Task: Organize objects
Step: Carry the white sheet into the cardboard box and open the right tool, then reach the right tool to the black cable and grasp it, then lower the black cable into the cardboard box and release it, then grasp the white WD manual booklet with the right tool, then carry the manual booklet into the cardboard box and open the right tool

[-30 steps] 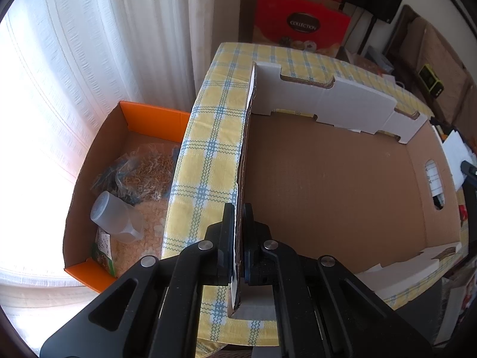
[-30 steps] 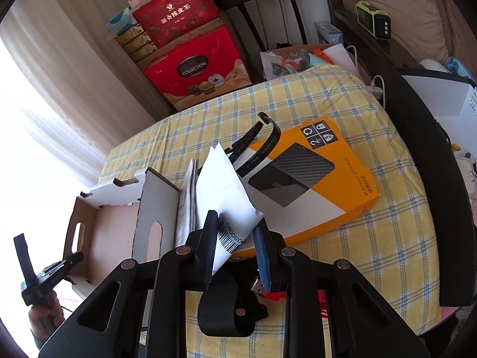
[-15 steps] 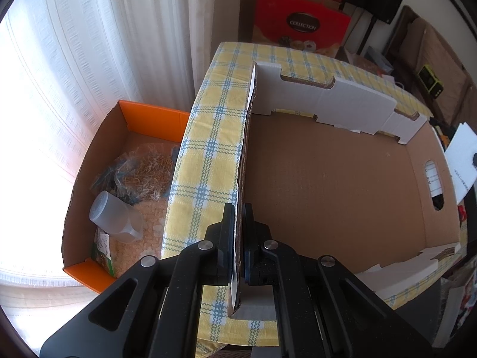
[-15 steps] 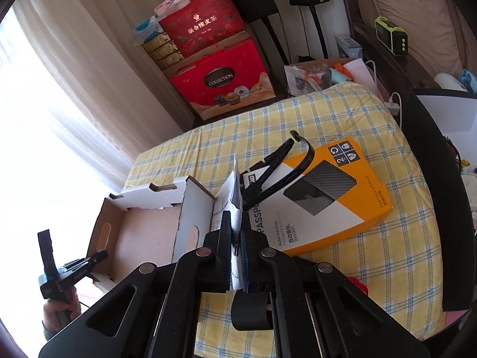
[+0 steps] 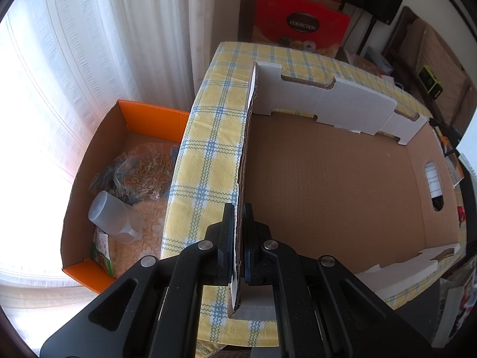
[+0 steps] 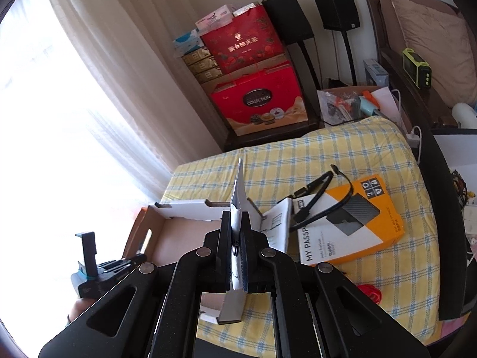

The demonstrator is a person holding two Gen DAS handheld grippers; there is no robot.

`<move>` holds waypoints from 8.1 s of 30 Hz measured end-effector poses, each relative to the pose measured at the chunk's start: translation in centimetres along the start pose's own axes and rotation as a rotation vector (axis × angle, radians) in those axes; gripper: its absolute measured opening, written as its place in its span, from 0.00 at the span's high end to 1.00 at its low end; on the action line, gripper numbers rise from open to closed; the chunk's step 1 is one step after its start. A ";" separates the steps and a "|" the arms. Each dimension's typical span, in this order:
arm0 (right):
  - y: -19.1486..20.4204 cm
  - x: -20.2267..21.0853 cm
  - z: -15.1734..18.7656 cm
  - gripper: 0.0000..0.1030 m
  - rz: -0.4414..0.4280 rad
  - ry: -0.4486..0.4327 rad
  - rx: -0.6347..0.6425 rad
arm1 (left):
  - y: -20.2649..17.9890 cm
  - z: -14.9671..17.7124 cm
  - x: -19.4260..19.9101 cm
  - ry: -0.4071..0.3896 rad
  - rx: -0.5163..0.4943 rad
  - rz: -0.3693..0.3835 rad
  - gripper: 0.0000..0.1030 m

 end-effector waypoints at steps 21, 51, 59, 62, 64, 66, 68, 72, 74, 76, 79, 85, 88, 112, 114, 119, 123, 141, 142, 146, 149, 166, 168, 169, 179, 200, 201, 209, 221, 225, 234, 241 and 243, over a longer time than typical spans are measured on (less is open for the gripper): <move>3.2 -11.6 4.0 0.97 -0.167 0.287 0.036 | 0.0 0.0 0.0 0.000 -0.003 0.001 0.96; 2.3 -12.3 1.5 0.68 0.076 0.282 0.251 | 0.1 0.0 0.1 0.000 -0.007 -0.001 0.96; -0.3 -7.9 0.7 0.65 0.131 0.234 0.196 | 0.2 0.0 0.1 0.000 -0.007 -0.001 0.96; -2.1 -6.1 0.2 0.61 0.177 0.219 0.173 | 0.2 0.0 0.1 0.000 -0.007 -0.002 0.96; -3.7 -5.0 0.0 0.61 0.220 0.213 0.153 | 0.2 0.0 0.1 -0.001 -0.007 -0.002 0.96; -5.3 -4.0 -0.2 0.61 0.254 0.205 0.125 | 0.3 0.0 0.0 -0.002 -0.007 -0.002 0.96; -6.8 -3.1 -0.3 0.61 0.269 0.197 0.094 | 0.3 0.0 0.0 -0.001 -0.007 -0.002 0.96; -9.0 -2.1 -0.6 0.61 0.291 0.178 0.040 | 0.3 0.0 -0.1 -0.002 -0.008 -0.007 0.95; -9.7 -2.0 -0.6 0.61 0.300 0.172 0.020 | 0.3 0.0 -0.1 -0.002 -0.005 -0.008 0.95; -10.3 -2.3 -0.8 0.61 0.311 0.167 0.006 | 0.3 0.1 -0.1 -0.003 -0.003 -0.010 0.95; -10.9 -3.5 -0.9 0.60 0.311 0.168 -0.024 | 0.3 0.1 -0.2 -0.003 -0.002 -0.014 0.95; -11.6 -6.4 -1.5 0.60 0.293 0.177 -0.088 | 0.2 0.0 -0.2 0.000 -0.003 -0.016 0.95; -12.1 -7.5 -1.7 0.60 0.297 0.180 -0.120 | 0.2 0.0 -0.2 0.000 -0.005 -0.018 0.95; -5.4 -4.6 -6.0 0.95 0.189 0.045 -0.015 | 0.1 0.1 -0.6 0.009 0.003 -0.009 0.95; -4.4 -3.5 -6.5 0.94 0.184 0.022 0.003 | 0.1 0.1 -0.6 0.008 0.001 -0.010 0.95; -2.2 -1.2 -7.5 0.94 0.152 -0.016 0.045 | 0.2 0.0 -0.6 0.007 -0.001 -0.010 0.95; 0.2 0.0 -7.4 0.94 0.102 -0.015 0.090 | 0.2 0.0 -0.6 0.008 -0.001 -0.010 0.95; 8.3 -6.6 -0.2 0.94 -0.126 0.190 0.169 | 0.3 0.1 -0.5 0.009 -0.001 -0.010 0.95; 8.2 -7.3 0.3 0.94 -0.134 0.206 0.162 | 0.3 0.1 -0.5 0.008 -0.001 -0.010 0.95; 7.8 -9.4 2.3 0.94 -0.165 0.261 0.129 | 0.4 0.2 -0.5 0.009 -0.001 -0.007 0.95; 7.0 -10.7 3.0 0.94 -0.146 0.287 0.118 | 0.4 0.3 -0.5 0.010 -0.001 -0.005 0.95; 3.5 -9.6 0.9 0.53 0.096 0.213 0.227 | 0.3 0.3 -0.5 0.010 -0.001 -0.009 0.95; 2.7 -8.8 0.5 0.53 0.105 0.201 0.212 | 0.3 0.3 -0.5 0.011 -0.001 -0.008 0.95; 2.3 -8.5 0.3 0.53 0.113 0.197 0.205 | 0.3 0.3 -0.5 0.011 -0.001 -0.008 0.95; -2.7 -8.0 1.9 0.60 0.164 0.264 0.103 | 0.4 0.3 -0.6 0.011 0.000 -0.010 0.95; -6.4 -9.0 6.0 0.76 0.091 0.347 -0.081 | 0.6 0.3 -0.7 0.013 -0.002 -0.015 0.95; -6.4 -9.2 6.0 0.76 0.085 0.345 -0.089 | 0.6 0.3 -0.7 0.013 -0.003 -0.015 0.95; -6.7 -10.7 6.1 0.76 0.050 0.329 -0.160 | 0.6 0.3 -0.7 0.014 -0.002 -0.014 0.95; -5.5 -10.2 5.3 0.82 0.021 0.302 -0.103 | 0.5 0.3 -0.6 0.014 -0.001 -0.016 0.95; -5.9 -11.8 5.5 0.83 0.016 0.334 -0.132 | 0.6 0.3 -0.6 0.013 0.001 -0.014 0.95; -5.8 -11.2 5.2 0.98 0.007 0.281 -0.162 | 0.7 0.2 -0.7 0.013 -0.004 -0.014 0.95; -5.4 -8.4 3.6 0.98 -0.002 0.210 -0.169 | 0.7 0.2 -0.7 0.013 -0.003 -0.014 0.95; -4.9 -7.4 2.9 0.98 -0.011 0.187 -0.171 | 0.5 0.2 -0.7 0.013 -0.003 -0.017 0.95</move>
Point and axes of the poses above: each gripper's, at about its wrist camera, not at the fingertips, and x roughly against the way its jaws point, y to its left, z to its underside, the point moved 2 cm from there along -x, roughly the way its jaws point, and after that the axes turned 4 degrees about x, right-handed, at the moved point
